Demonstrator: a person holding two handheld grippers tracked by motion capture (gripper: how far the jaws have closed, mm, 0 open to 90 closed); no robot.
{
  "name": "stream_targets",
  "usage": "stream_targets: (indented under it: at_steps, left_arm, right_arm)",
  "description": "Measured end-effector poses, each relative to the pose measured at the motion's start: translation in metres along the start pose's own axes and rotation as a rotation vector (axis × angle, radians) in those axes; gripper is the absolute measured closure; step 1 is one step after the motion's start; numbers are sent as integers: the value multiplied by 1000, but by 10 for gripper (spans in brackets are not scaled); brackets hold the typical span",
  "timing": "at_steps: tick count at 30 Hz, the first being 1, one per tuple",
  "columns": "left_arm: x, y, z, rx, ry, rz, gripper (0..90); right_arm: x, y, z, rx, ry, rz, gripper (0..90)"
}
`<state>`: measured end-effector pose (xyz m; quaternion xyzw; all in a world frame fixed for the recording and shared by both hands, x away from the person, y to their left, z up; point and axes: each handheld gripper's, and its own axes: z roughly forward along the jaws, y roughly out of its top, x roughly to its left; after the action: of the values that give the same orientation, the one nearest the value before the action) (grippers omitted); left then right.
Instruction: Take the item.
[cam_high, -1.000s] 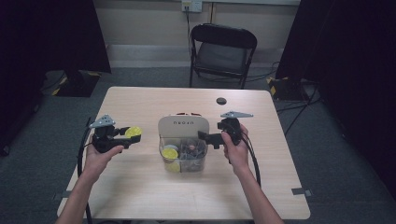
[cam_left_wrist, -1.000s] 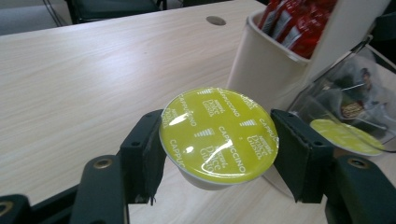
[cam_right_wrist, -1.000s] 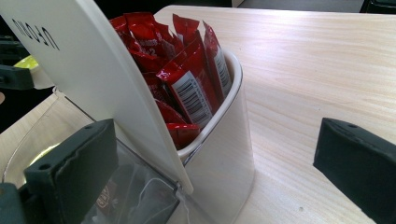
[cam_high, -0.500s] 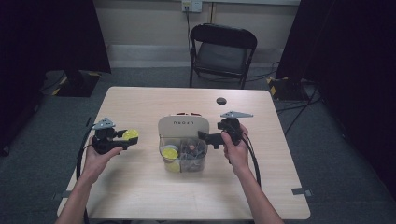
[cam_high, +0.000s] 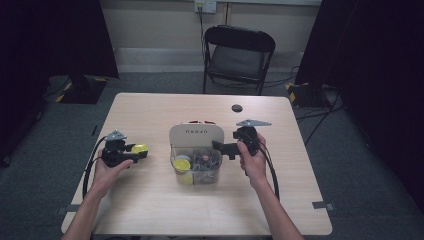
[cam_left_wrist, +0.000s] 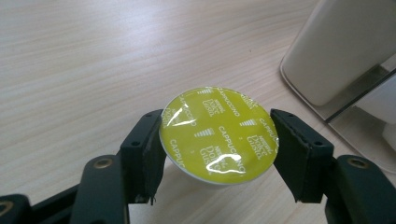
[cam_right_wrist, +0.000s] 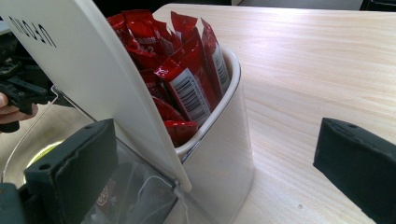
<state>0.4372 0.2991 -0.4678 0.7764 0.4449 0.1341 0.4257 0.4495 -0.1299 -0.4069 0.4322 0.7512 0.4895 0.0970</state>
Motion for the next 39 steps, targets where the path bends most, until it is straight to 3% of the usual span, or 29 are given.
stream_targets:
  at_steps: [7,14,25,32,36,39]
  left_arm:
    - [2,-6,8,26,10,4,384]
    - [6,-11,13,38,16,-24,384]
    - [6,-13,16,35,-13,-40,376]
    - [5,-12,13,17,-10,-53,264]
    - [5,-11,4,12,-6,-37,249]
    - [5,-11,-2,15,-6,-47,234]
  right_arm:
    - [0,-1,0,1,-1,1,0]
    - [0,-2,1,6,-3,1,0]
    - [1,-2,2,6,1,3,0]
    - [1,-2,2,6,2,3,0]
    - [1,-2,3,10,6,3,1]
    - [1,-2,4,14,11,3,0]
